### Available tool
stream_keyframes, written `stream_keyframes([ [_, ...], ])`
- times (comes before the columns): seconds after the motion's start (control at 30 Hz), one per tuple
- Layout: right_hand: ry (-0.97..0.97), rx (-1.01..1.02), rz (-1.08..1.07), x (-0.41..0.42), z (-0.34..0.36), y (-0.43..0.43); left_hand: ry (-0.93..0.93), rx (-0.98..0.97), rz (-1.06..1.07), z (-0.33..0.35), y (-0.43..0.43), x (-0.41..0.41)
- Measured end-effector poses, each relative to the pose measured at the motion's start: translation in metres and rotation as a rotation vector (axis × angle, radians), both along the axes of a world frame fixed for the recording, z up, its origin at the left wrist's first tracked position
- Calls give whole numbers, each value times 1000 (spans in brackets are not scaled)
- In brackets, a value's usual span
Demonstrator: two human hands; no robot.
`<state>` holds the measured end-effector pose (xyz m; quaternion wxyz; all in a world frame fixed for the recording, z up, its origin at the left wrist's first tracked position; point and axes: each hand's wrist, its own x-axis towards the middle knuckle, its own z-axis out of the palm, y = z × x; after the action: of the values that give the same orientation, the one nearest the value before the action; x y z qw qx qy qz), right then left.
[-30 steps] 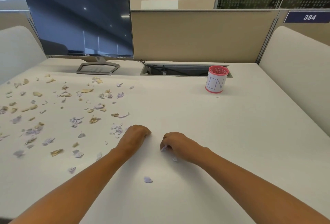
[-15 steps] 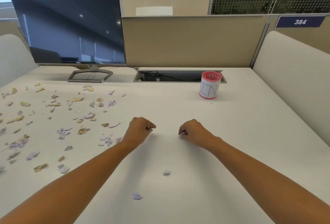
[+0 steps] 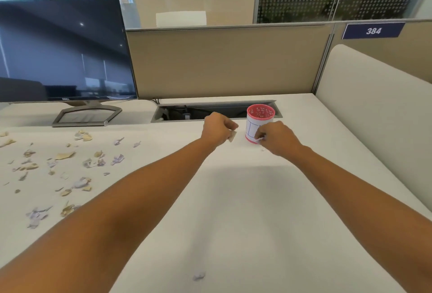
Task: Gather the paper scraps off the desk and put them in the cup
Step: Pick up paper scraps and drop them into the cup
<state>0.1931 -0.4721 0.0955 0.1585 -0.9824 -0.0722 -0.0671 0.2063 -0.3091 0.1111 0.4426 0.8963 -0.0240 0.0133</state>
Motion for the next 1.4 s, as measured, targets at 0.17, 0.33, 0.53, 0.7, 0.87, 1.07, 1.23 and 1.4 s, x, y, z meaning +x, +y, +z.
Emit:
stream_keyframes([
  [0.17, -60, 142, -175, 42, 13, -15, 1, -146, 33, 17, -33, 41],
  [0.33, -70, 334, -304, 74, 18, -17, -2, -199, 66, 19, -63, 71],
  [0.53, -99, 468, -337, 93, 12, -16, -9, -216, 90, 13, -75, 92],
  [0.7, -158, 518, -315, 91, 5, -16, -44, -222, 88, 6, -66, 90],
  [0.87, -264, 537, -252, 71, -2, -13, -61, -195, 43, -4, -44, 73],
  [1.07, -229, 502, -168, 34, -15, 6, -7, -88, 46, -36, -3, 34],
  [1.23, -96, 562, -84, -7, -36, 31, 55, 12, 32, -62, 42, -20],
  [1.4, 89, 557, 13, -46, -55, 53, 99, 197, -16, -79, 84, -76],
])
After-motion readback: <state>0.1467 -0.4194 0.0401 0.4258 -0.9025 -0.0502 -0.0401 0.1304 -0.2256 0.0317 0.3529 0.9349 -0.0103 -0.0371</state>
